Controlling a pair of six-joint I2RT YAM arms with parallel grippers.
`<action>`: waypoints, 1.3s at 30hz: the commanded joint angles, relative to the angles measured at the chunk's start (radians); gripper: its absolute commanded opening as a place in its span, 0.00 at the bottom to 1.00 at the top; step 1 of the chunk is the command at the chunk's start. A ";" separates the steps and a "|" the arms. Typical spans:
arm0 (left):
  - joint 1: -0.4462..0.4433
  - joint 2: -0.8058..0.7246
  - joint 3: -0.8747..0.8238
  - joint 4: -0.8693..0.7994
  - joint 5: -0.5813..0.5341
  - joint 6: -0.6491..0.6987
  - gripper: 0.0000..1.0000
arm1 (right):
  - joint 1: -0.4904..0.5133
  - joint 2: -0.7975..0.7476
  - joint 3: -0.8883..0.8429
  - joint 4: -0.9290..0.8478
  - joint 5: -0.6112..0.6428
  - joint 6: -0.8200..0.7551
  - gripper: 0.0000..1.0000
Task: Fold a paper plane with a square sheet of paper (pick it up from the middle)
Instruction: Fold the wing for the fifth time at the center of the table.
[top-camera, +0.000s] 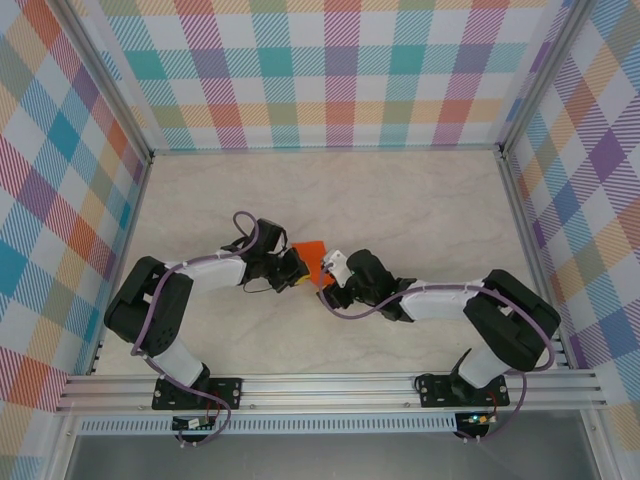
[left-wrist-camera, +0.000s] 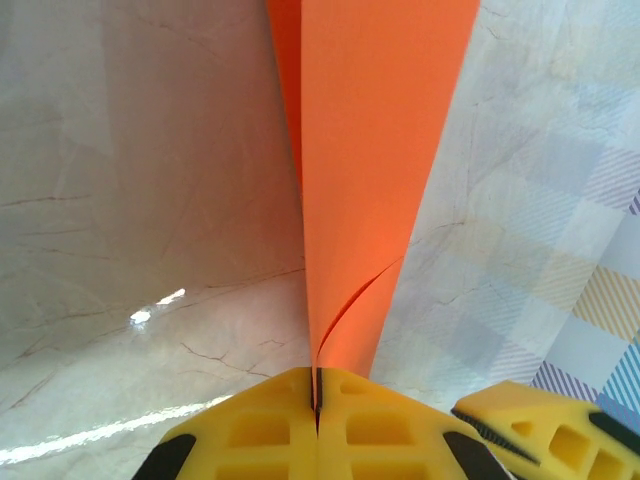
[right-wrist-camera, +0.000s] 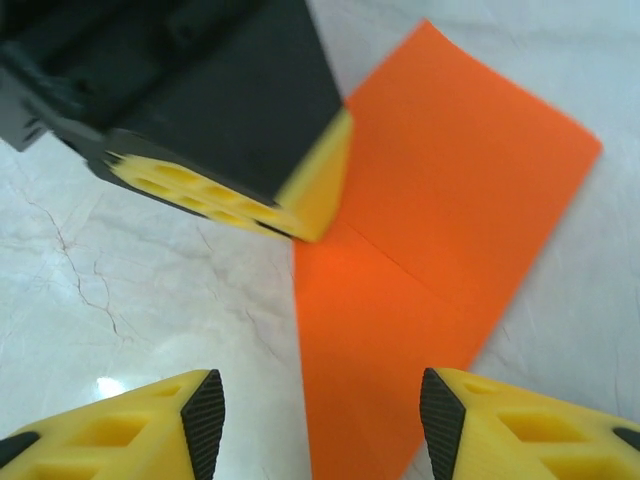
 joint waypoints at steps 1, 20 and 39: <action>-0.011 -0.043 0.030 -0.053 -0.013 -0.011 0.00 | 0.031 0.051 -0.001 0.121 0.047 -0.145 0.56; -0.011 -0.034 0.063 -0.094 -0.013 -0.015 0.00 | 0.069 0.245 0.016 0.390 0.164 -0.310 0.38; -0.001 -0.042 0.118 -0.172 -0.055 0.037 0.12 | 0.060 0.251 0.014 0.395 0.160 -0.219 0.11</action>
